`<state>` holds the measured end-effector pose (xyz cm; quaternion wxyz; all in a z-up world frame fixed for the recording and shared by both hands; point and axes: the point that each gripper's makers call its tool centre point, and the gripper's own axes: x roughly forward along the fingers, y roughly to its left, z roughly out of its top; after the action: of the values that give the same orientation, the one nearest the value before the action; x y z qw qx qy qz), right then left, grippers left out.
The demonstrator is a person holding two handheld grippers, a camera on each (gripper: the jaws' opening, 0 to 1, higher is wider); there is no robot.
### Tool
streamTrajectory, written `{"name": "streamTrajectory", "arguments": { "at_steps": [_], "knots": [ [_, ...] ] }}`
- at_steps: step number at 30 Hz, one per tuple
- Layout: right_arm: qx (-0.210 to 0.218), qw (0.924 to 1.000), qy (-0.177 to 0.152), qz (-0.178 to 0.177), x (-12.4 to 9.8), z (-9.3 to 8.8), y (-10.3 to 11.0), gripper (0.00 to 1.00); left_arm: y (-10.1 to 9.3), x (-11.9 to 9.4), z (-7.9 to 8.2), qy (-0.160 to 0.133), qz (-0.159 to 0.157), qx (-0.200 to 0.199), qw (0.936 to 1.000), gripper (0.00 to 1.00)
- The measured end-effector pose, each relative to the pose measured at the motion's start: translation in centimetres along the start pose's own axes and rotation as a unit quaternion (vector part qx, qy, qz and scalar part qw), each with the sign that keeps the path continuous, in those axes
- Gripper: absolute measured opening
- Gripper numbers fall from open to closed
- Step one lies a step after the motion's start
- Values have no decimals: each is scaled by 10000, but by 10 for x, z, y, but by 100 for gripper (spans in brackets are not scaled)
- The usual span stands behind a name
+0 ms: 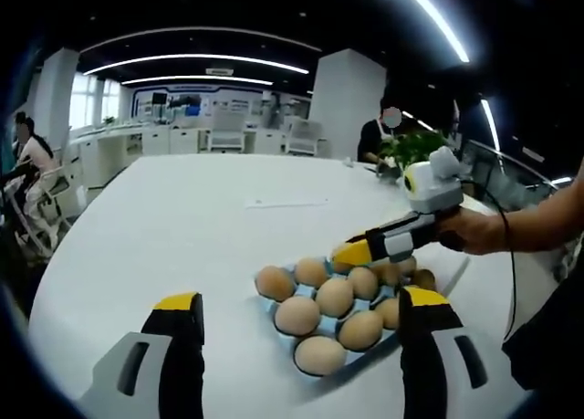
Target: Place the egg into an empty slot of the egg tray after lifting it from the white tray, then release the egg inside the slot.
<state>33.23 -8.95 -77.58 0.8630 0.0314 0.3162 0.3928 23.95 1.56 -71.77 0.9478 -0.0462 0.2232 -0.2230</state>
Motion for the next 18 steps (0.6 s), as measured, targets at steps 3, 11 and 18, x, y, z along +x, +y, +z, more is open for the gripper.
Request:
{"name": "streamTrajectory", "arguments": {
  "at_steps": [3,11,18],
  "knots": [
    [77,10000,17,41,0,1,0,26,1,0,0,-4,20,-29,10000,88],
    [-355,9991,246,-4,2,-1,4,26,0,1,1,-3,-2,-8,10000,88],
    [-432,9986,283,66,3,0,4,25,0,0,2,-17,-7,6,10000,88]
  ]
}}
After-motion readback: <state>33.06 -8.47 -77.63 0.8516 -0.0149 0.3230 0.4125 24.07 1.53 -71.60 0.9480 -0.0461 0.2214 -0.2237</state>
